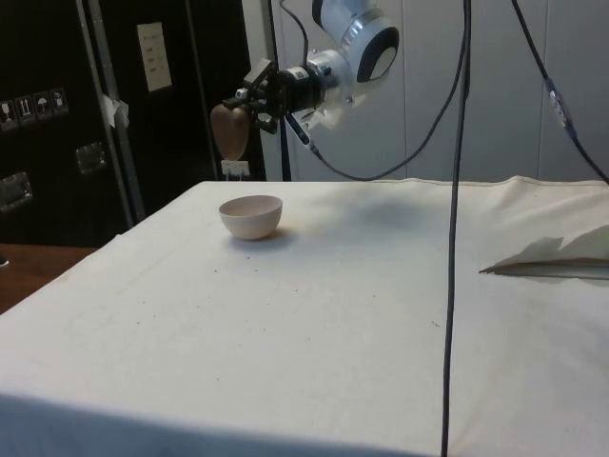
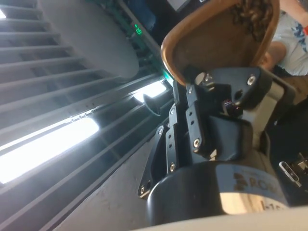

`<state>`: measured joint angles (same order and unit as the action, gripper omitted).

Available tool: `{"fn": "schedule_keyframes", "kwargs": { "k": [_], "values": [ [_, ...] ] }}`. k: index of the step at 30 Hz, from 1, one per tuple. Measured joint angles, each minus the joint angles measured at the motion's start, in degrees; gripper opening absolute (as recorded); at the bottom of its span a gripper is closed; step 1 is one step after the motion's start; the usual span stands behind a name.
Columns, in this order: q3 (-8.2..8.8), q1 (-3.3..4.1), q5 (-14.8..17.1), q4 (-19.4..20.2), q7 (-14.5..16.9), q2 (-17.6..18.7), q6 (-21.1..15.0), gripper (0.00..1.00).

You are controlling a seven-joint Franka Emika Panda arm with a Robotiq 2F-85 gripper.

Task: Pour the coffee beans from the cup into the bowl.

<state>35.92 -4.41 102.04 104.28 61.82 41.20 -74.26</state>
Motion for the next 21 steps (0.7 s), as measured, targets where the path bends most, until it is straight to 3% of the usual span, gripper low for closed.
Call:
{"fn": "schedule_keyframes", "kwargs": {
  "k": [21],
  "values": [
    [-0.06, -0.06, 1.26, 0.11, -3.27, 0.74, 1.60, 0.01]
  ]
}}
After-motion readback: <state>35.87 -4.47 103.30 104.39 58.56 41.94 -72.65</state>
